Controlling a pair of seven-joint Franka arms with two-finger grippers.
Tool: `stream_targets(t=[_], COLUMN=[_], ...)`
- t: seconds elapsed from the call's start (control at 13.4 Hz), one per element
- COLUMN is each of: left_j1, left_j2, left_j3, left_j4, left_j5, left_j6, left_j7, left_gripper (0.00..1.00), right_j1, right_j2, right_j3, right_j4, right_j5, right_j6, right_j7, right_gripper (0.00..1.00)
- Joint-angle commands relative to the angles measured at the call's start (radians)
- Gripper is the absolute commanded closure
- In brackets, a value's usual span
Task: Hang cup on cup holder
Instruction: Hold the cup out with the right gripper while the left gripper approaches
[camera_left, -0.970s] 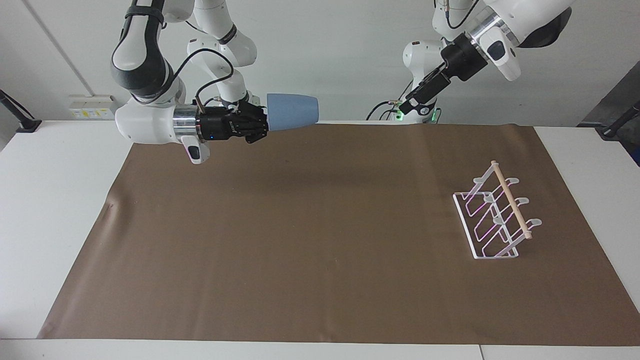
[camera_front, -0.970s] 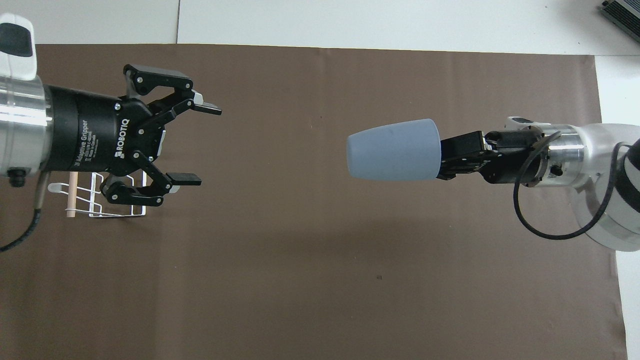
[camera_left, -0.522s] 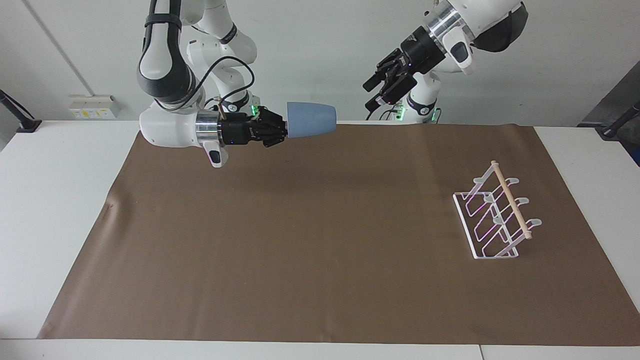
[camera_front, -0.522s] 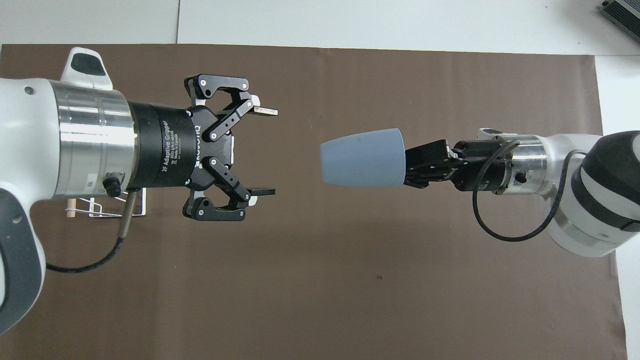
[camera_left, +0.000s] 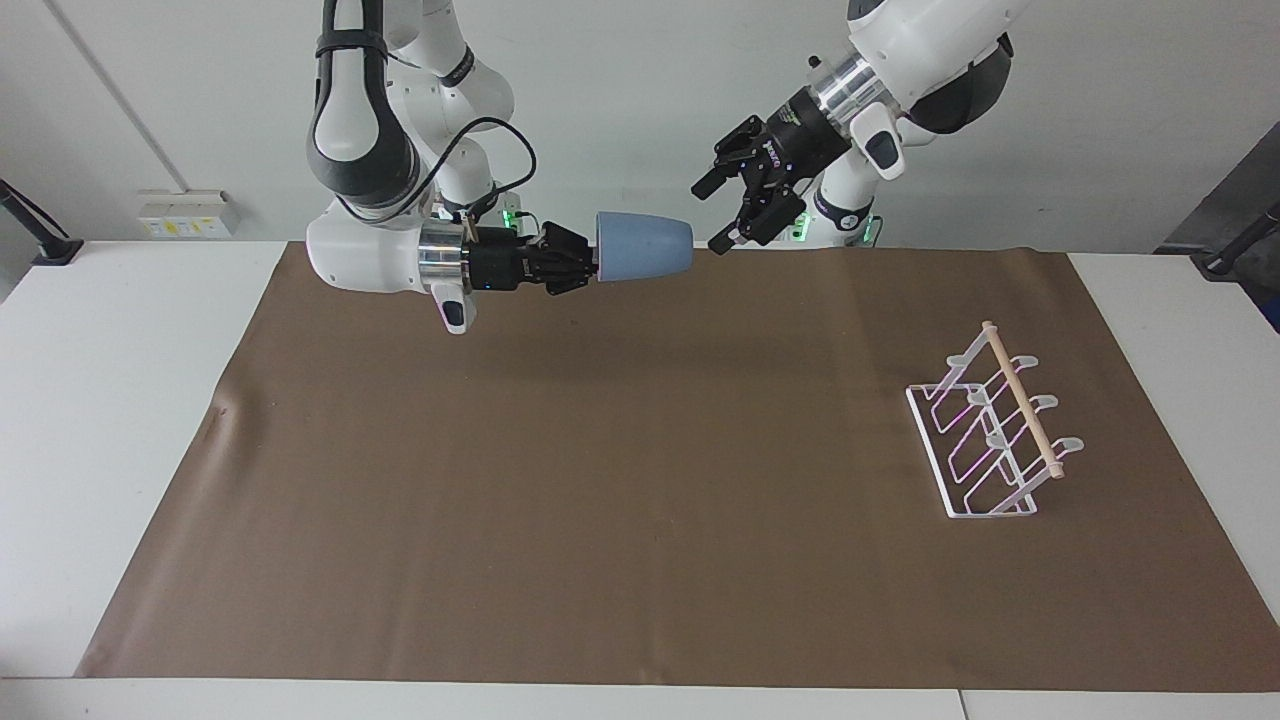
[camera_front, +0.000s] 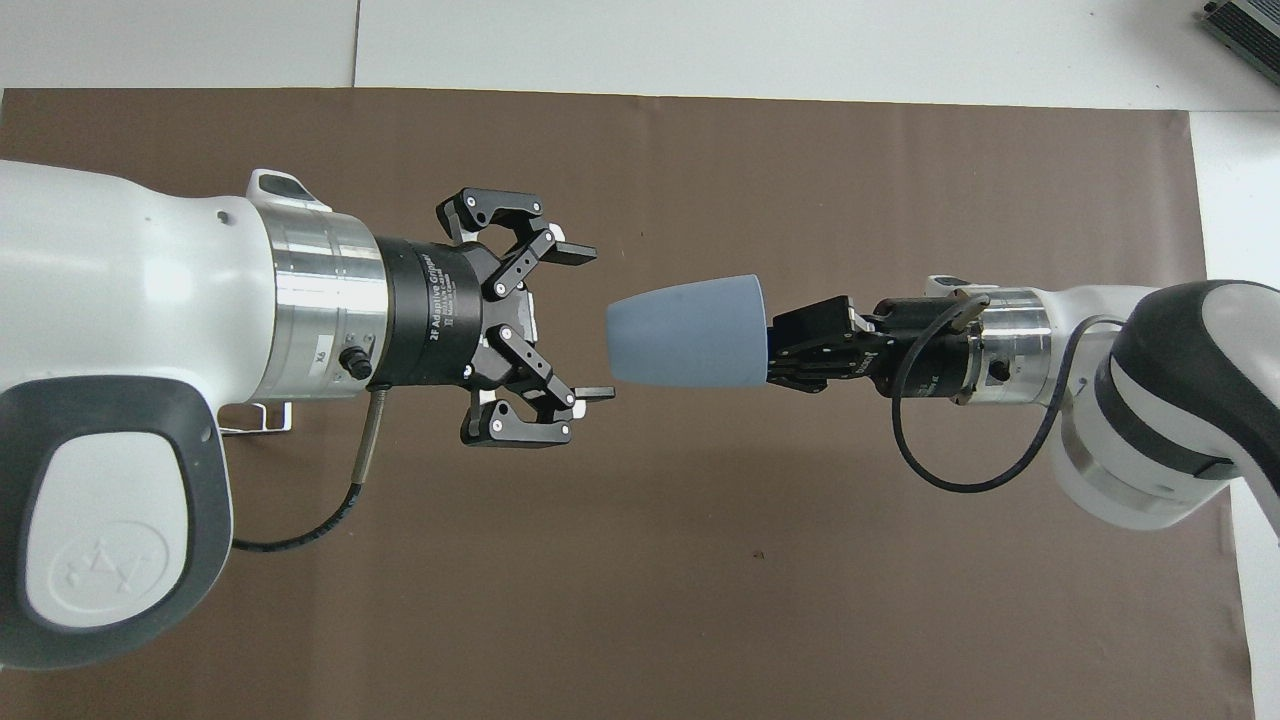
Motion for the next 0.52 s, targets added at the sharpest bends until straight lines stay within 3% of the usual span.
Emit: stream_targets(t=[0.0,0.45], left_j1=[-0.017,-0.054], left_j2=[0.008,0.043], left_j3=[0.01,0.013], left_j4=[-0.034,-0.031], left_j5=[-0.019,-0.021], left_j6=[0.061,0.1], left_j7=[-0.042,-0.099], left_gripper=[0.0,0.0], right_j1=[-0.004,-0.015], right_j2=[-0.032,-0.032], right_j3=[0.002,0.001], right_j4=[-0.03,-0.027], right_j5=[0.029,0.029], right_j6=[0.01,-0.004], right_j7=[0.021,0.021], right_gripper=[1.0,1.0])
